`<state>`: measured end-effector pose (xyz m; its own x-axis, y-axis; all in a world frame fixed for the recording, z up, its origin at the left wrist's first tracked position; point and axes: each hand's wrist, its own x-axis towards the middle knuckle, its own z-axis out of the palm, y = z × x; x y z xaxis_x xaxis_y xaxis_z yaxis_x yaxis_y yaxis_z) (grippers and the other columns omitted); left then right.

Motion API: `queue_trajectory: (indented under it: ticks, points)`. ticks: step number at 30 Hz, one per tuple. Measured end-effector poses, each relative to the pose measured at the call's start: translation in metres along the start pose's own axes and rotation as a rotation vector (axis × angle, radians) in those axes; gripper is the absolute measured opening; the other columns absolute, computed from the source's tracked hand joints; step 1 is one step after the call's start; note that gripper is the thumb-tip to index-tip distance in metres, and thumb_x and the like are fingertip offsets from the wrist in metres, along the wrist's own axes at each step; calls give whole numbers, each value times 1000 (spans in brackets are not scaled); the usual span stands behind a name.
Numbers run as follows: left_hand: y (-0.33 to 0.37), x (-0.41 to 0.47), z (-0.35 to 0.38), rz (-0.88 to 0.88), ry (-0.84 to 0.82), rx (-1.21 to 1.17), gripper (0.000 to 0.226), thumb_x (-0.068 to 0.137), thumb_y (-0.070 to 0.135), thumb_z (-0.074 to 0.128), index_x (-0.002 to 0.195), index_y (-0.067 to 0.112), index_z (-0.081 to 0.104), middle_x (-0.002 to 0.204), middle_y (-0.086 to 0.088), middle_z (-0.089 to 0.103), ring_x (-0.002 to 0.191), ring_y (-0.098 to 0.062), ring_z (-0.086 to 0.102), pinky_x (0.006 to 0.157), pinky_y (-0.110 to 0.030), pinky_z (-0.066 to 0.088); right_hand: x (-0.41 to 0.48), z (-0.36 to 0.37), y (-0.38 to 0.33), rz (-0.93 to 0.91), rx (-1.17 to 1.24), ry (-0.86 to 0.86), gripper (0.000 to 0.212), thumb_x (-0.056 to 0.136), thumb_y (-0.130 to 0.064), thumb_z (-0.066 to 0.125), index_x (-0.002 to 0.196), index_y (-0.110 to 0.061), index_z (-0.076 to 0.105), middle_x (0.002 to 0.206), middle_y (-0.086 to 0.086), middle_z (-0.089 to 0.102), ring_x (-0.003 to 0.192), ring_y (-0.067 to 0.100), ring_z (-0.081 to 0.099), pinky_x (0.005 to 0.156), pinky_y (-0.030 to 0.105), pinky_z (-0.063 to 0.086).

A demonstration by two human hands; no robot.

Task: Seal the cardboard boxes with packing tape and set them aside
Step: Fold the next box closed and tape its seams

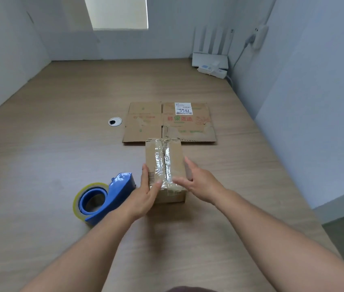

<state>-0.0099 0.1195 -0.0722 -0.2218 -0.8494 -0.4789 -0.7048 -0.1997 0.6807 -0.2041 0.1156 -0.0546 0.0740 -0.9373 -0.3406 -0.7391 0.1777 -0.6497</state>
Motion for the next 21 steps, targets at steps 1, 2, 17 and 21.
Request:
queue_trajectory:
  ticks: [1, 2, 17, 21]
  points:
    - [1, -1, -3, 46, -21, 142, 74, 97, 58, 26, 145, 38, -26, 143, -12, 46, 121, -29, 54, 101, -34, 40, -1, -1, -2, -42, -179, -50, 90, 80, -65, 58, 150, -31, 15, 137, 9, 53, 121, 31, 53, 99, 39, 44]
    - [2, -2, -4, 96, -25, 281, 76, 97, 58, 28, 146, 37, -26, 131, -13, 56, 108, -27, 60, 93, -33, 45, 0, 0, -4, -90, -358, -71, 94, 78, -69, 56, 151, -31, 11, 137, 12, 53, 120, 32, 53, 97, 38, 44]
    - [-5, 9, -21, 185, -128, 508, 73, 103, 39, 33, 144, 37, -27, 105, -15, 66, 91, -24, 62, 92, -28, 45, -10, -12, 23, -365, -748, -203, 79, 95, -7, 40, 151, -35, -8, 144, 6, 43, 120, 30, 49, 91, 35, 42]
    - [-6, 8, -33, 151, -224, 421, 87, 95, 28, 46, 141, 50, -24, 102, -8, 67, 87, -17, 64, 84, -21, 45, -10, -25, 22, -375, -725, -162, 65, 97, -19, 43, 152, -36, 12, 143, 2, 46, 125, 25, 45, 96, 38, 43]
